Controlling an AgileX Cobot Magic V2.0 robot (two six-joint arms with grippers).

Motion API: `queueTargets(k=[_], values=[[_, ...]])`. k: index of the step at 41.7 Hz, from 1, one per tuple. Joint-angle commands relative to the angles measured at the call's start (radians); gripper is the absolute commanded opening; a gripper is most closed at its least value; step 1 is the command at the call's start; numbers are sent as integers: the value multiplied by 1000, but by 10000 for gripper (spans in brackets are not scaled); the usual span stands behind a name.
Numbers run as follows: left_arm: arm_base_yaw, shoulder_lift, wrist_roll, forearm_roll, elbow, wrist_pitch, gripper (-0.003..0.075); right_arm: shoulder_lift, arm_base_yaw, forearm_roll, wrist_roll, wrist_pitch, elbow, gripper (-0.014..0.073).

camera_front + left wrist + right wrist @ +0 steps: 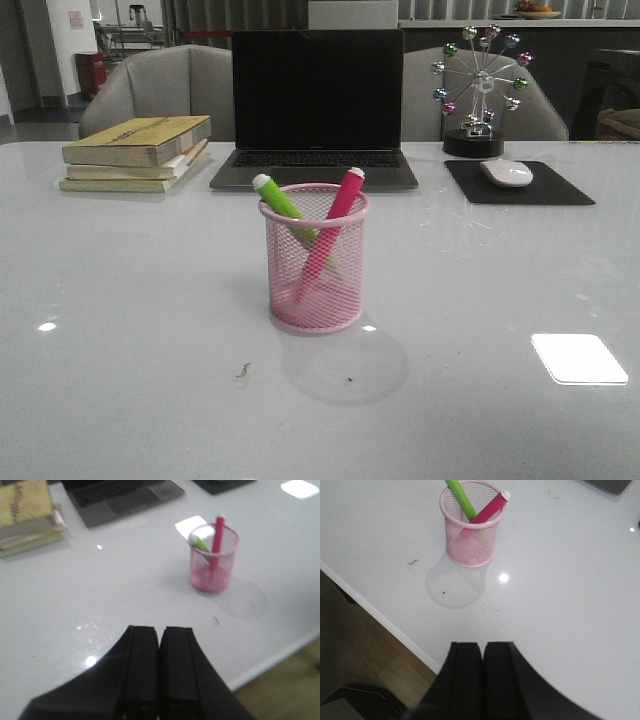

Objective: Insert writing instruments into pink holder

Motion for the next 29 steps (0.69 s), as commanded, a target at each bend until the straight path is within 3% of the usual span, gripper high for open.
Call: queueTargets(k=[1, 13, 21, 29], values=[[114, -56, 3, 8, 82, -245, 91, -6, 2, -6, -7, -75, -28, 58], [432, -254, 1, -72, 443, -605, 91, -6, 2, -6, -7, -75, -28, 58], [492, -335, 1, -78, 589, -786, 91, -6, 2, -6, -7, -75, -28, 58], [498, -373, 1, -79, 592, -751, 91, -6, 2, -6, -7, -75, -28, 58]])
